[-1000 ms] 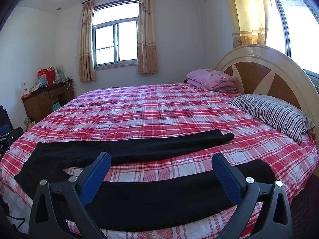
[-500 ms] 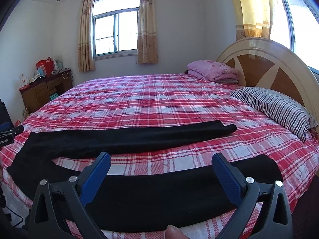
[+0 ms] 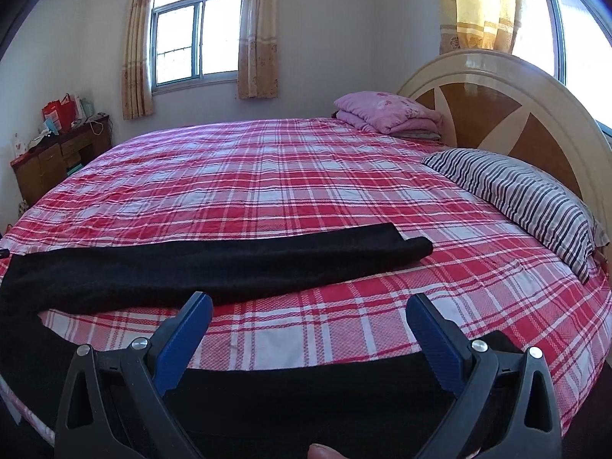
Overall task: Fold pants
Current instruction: 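Close the left tool on the black pants while the right tool grasps another part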
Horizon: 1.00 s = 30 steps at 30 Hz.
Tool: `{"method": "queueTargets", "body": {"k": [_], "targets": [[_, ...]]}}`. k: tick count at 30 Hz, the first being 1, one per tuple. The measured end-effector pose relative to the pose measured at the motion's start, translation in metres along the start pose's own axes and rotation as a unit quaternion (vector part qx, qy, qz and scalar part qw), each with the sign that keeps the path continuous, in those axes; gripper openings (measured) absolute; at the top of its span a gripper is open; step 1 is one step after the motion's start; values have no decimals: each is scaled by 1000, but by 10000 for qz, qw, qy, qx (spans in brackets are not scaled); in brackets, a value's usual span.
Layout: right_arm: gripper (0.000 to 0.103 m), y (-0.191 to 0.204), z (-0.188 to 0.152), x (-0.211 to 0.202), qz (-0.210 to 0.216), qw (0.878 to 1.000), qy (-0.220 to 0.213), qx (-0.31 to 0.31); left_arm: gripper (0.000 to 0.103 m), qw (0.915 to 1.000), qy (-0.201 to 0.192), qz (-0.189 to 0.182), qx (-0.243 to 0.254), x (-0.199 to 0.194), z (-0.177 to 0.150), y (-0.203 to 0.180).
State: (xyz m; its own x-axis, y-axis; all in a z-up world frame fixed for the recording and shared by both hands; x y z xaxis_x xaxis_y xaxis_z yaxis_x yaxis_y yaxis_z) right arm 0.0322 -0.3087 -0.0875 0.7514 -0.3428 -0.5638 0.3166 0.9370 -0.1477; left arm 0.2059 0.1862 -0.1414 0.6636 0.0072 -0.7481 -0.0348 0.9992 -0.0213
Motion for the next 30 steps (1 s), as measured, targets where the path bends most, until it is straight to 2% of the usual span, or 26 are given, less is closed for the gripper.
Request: {"method": "queueTargets", "body": {"k": [4,9,11,12,13,14,16,17,19,21,26,30], "targets": [[102,-2,10,19,-123,9996,135,-194,65,9994,253,-205,-102,26,1,9],[102,-7,21,39,-133,9994,257,-204,65,9978,498,-400,-178,48,6,17],[100,-12,26,48,-146,9993,287,-172,65,9960,747,-455,-206,63,3,20],[94,-15,29,53,-168,9993,289,-167,65,9961,730,-471,-157,64,1,19],[83,-19,33,59,-195,9991,324,-173,64,9961,693,-523,-123,63,1,20],[79,-22,36,65,-203,9989,389,-165,63,9957,697,-594,-130,61,1,21],[73,-35,44,78,-192,9982,559,-29,56,9941,776,-720,-243,59,4,25],[73,-41,48,84,-204,9979,610,48,46,9929,788,-863,-232,57,6,25],[73,-57,58,96,-309,9971,670,193,34,9909,853,-1012,-243,57,9,24],[73,-72,67,109,-408,9961,719,317,16,9880,900,-1237,-232,55,10,20],[73,-105,84,156,-463,9917,1060,556,16,9872,965,-1219,-358,58,13,19],[73,-110,87,201,-192,9855,1575,601,16,9858,991,-1267,-488,61,13,22]]}}
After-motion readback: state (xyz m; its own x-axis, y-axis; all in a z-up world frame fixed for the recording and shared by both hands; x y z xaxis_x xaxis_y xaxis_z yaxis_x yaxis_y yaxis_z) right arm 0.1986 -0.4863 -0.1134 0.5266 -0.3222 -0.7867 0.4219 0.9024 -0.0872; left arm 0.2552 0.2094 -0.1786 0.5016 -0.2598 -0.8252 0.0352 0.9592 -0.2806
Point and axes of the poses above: each gripper's, at about its wrist camera, not at the fingertips, and x roughly the way its jaws point, y to its left, z to its top, the point moved 2 cm from there along x, roughly the way its jaws point, and after that the axes turned 7 degrees about -z, right-handed, at the moved point
